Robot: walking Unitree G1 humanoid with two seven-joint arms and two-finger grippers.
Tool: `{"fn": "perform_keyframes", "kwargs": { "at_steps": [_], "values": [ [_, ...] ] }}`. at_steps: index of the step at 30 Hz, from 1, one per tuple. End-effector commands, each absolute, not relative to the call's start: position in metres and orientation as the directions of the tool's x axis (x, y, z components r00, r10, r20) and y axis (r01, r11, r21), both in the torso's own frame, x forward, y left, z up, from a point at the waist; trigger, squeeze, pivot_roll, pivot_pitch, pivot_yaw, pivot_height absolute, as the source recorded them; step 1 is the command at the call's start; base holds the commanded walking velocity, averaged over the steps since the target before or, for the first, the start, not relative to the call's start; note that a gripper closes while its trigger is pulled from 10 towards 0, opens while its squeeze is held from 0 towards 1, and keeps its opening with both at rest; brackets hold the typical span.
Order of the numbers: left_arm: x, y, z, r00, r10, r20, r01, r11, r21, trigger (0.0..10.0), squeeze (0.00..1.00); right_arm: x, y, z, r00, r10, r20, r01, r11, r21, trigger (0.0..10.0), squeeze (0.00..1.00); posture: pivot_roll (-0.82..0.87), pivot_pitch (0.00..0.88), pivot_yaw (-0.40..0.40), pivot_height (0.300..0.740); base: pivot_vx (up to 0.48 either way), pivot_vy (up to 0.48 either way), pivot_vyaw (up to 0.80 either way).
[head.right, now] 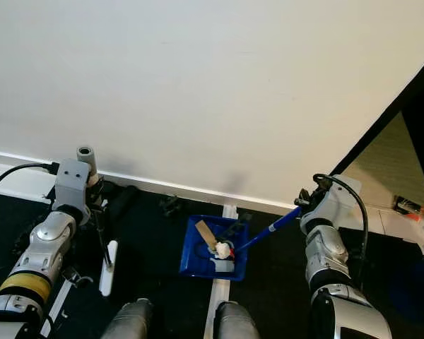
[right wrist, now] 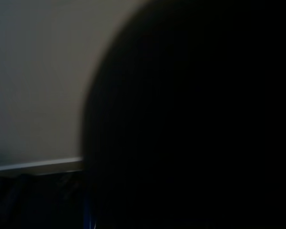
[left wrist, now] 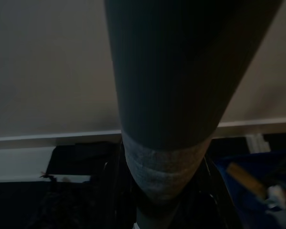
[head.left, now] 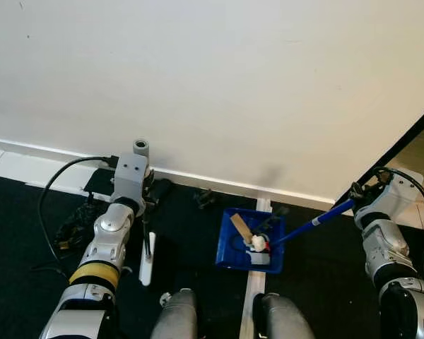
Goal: Sweep floor
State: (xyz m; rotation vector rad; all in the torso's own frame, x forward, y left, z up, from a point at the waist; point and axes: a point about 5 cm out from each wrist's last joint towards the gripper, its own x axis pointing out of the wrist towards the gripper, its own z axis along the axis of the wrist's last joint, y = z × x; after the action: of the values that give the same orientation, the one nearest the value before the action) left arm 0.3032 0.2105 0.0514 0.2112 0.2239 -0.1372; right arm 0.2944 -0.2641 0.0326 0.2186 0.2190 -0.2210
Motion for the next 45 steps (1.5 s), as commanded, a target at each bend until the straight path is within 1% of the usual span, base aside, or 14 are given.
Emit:
{"fn": "perform_keyframes", "kwargs": {
  "at_steps": [1, 4, 6, 8, 14, 26, 37, 45],
  "values": [
    [0.31, 0.202, 0.059, 0.976, -0.113, -0.185, 0.145, 0.975, 0.169, 10.0, 0.0, 0.306, -0.26, 0.047, 0.97, -0.169, -0.172, 0.203, 0.959, 0.2, 10.0, 0.0, 0.08, 0.0, -0.049, 0.74, 0.0, 0.0, 0.0],
    [0.315, 0.196, 0.063, 0.981, -0.106, -0.163, 0.131, 0.979, 0.157, 10.0, 0.0, 0.31, -0.255, 0.051, 0.977, -0.157, -0.148, 0.186, 0.96, 0.208, 10.0, 0.0, 0.08, 0.0, -0.05, 0.74, 0.0, 0.0, 0.0],
    [0.317, 0.194, 0.064, 0.983, -0.1, -0.156, 0.12, 0.985, 0.122, 10.0, 0.0, 0.313, -0.253, 0.054, 0.979, -0.152, -0.134, 0.177, 0.962, 0.209, 10.0, 0.0, 0.08, 0.0, -0.051, 0.74, 0.0, 0.0, 0.0],
    [0.319, 0.191, 0.066, 0.984, -0.101, -0.147, 0.116, 0.988, 0.098, 10.0, 0.0, 0.315, -0.252, 0.057, 0.982, -0.147, -0.122, 0.17, 0.962, 0.211, 10.0, 0.0, 0.08, 0.0, -0.051, 0.74, 0.0, -0.405, 0.0],
    [0.318, 0.181, 0.064, 0.981, -0.122, -0.152, 0.138, 0.986, 0.097, 10.0, 0.0, 0.318, -0.251, 0.061, 0.985, -0.138, -0.106, 0.158, 0.965, 0.211, 10.0, 0.0, 0.07, 0.0, -0.05, 0.74, 0.0, -0.48, 0.0],
    [0.317, 0.178, 0.062, 0.98, -0.13, -0.153, 0.146, 0.985, 0.097, 10.0, 0.0, 0.315, -0.251, 0.059, 0.987, -0.124, -0.106, 0.144, 0.969, 0.202, 10.0, 0.0, 0.06, 0.011, -0.054, 0.74, 0.0, -0.48, 0.0],
    [0.315, 0.175, 0.06, 0.979, -0.131, -0.156, 0.146, 0.985, 0.091, 10.0, 0.0, 0.313, -0.246, 0.054, 0.988, -0.079, -0.129, 0.104, 0.974, 0.2, 10.0, 0.0, 0.05, 0.022, -0.063, 0.74, 0.0, -0.48, 0.0],
    [0.314, 0.175, 0.059, 0.979, -0.125, -0.158, 0.14, 0.986, 0.087, 10.0, 0.0, 0.313, -0.246, 0.054, 0.989, -0.068, -0.133, 0.094, 0.975, 0.202, 10.0, 0.0, 0.04, 0.026, -0.066, 0.74, 0.0, -0.48, -0.71]
  ]
}}
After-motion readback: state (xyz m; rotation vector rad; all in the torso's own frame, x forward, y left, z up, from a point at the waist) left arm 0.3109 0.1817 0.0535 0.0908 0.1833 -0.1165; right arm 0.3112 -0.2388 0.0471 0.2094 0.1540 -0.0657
